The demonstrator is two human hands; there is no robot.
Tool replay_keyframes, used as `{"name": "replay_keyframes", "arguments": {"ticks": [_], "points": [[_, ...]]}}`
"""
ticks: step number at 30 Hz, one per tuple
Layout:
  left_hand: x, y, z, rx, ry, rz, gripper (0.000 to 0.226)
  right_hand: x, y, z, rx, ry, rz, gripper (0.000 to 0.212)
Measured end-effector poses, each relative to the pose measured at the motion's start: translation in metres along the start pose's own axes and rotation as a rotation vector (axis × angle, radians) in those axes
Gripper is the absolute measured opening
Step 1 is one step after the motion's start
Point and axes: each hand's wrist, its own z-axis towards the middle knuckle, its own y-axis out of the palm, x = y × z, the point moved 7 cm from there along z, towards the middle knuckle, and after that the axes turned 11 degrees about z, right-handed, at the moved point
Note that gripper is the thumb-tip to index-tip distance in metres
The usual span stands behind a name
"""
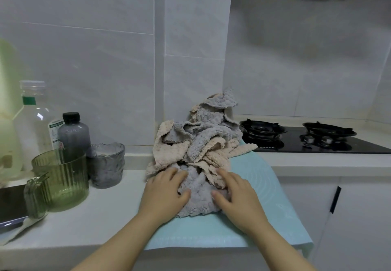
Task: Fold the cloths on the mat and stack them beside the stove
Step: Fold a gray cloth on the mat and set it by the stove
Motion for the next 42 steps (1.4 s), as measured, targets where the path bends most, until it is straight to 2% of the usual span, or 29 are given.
{"name": "replay_keyframes", "arguments": {"ticks": [3, 8, 13, 17, 20, 22, 25, 26, 28, 29, 31, 33, 36, 40, 42], "points": [[-0.006, 0.012, 0.002, -0.166, -0.048, -0.028, 0.053, -0.002, 0.014, 0.002, -0.159, 0.01, -0.165, 0.05], [-0.005, -0.002, -0.002, -0.029, -0.043, -0.117, 0.027, -0.005, 0.01, 0.003, -0.091, -0.008, -0.268, 0.028], [0.002, -0.021, -0.021, 0.026, 0.024, -0.307, 0.018, -0.012, 0.003, -0.003, -0.027, -0.079, -0.216, 0.02], [-0.004, -0.039, -0.023, -0.072, -0.021, -0.519, 0.026, -0.019, -0.004, -0.01, -0.05, -0.136, -0.027, 0.015], [-0.009, -0.049, 0.002, -0.1, -0.051, -0.325, 0.035, -0.021, -0.017, -0.005, -0.037, -0.083, 0.143, 0.02], [-0.011, -0.044, 0.015, -0.104, -0.078, -0.19, 0.027, -0.016, -0.02, 0.005, -0.042, 0.017, 0.232, 0.024], [-0.001, -0.006, 0.009, -0.321, -0.054, -0.022, 0.035, -0.006, -0.005, 0.017, -0.144, 0.138, 0.122, 0.01], [0.001, 0.003, 0.004, -0.352, -0.064, 0.002, 0.037, 0.0, 0.002, 0.017, -0.188, 0.197, 0.042, 0.023], [0.001, 0.006, -0.003, -0.256, -0.118, -0.04, 0.033, 0.009, 0.012, 0.015, -0.227, 0.27, -0.141, 0.043], [-0.001, 0.003, -0.004, -0.186, -0.138, -0.094, 0.03, 0.008, 0.014, 0.014, -0.209, 0.263, -0.236, 0.044], [-0.001, -0.001, -0.005, -0.123, -0.139, -0.177, 0.025, 0.001, 0.017, 0.015, -0.142, 0.213, -0.329, 0.032], [0.002, -0.007, -0.005, -0.112, -0.095, -0.213, 0.023, -0.01, 0.02, 0.015, -0.131, 0.145, -0.308, 0.017], [0.005, -0.021, -0.013, -0.104, -0.059, -0.315, 0.017, -0.02, 0.011, 0.007, -0.186, 0.131, -0.197, 0.009], [-0.013, -0.032, -0.019, -0.093, -0.183, -0.385, 0.005, -0.007, -0.018, -0.008, -0.193, 0.268, -0.04, 0.026], [-0.019, -0.029, -0.017, -0.149, -0.245, -0.317, 0.018, -0.001, -0.022, -0.009, -0.206, 0.319, 0.04, 0.031]]}}
